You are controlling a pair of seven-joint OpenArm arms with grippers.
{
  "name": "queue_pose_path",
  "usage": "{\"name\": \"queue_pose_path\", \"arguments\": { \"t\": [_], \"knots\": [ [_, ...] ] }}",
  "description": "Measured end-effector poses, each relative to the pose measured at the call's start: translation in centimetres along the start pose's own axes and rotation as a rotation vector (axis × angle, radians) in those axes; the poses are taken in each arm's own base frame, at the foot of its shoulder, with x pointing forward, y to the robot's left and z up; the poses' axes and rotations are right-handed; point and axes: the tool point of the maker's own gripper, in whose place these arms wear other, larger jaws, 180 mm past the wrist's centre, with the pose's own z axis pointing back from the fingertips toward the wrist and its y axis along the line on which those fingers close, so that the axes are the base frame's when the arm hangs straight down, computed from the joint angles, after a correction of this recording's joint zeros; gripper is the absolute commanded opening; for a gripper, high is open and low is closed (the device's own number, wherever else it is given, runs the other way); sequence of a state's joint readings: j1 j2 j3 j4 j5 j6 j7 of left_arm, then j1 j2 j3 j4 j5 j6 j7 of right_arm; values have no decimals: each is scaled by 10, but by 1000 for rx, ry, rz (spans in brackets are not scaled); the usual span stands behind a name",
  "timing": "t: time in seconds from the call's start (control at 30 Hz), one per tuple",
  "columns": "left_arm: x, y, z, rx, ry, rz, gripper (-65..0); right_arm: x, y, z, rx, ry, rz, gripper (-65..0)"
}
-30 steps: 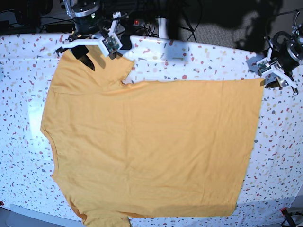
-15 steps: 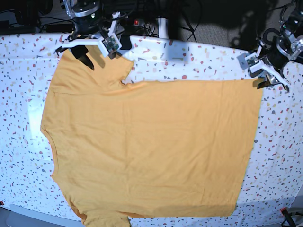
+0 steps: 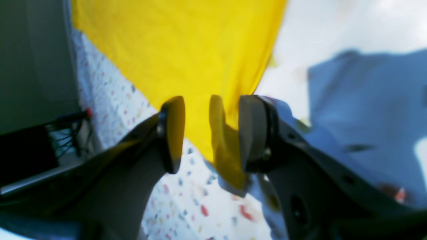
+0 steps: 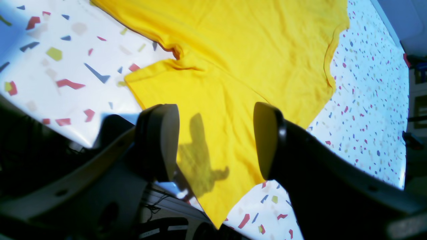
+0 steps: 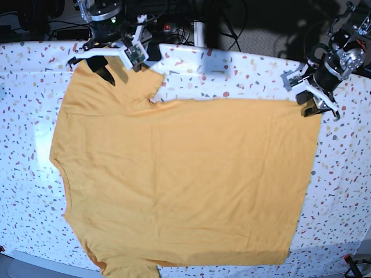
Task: Fold the T-shirt properly
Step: 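Close both grippers on the shoulder edges of the shirt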
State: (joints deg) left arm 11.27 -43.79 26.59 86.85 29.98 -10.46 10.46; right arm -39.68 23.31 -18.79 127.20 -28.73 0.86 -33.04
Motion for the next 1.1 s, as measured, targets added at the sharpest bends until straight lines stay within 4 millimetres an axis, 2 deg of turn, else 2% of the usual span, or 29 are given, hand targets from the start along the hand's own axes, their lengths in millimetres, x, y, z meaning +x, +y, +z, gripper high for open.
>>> {"name": "queue_pose_path", "arguments": {
  "t": [0.13,0.2,0.33,0.5,0.63,0.73,0.9,1.1],
  "knots": [
    [-11,2,-2,11,31,4,-391,0,0,0,-1,0,1,-299],
    [-11,1,-2,9,30,4,-427,0,0,0,0,1,0,-299],
    [-10,-5,-2,-19,23,0,-650,0,0,0,-1,1,1,-299],
    [-2,11,-1,82,-21,16,-650,1,-11,0,-64,-2,79,-299],
    [-2,17,0,122,-21,21,-650,-19,-11,1,-57,108,64,-299],
    [2,20,1,127,-29,21,-650,-27,0,1,10,130,17,-299],
    [18,27,4,144,-69,19,-650,-45,13,-3,59,180,65,-299],
    [29,32,8,159,-98,21,-650,-88,37,-21,145,269,183,-298]
  ]
}}
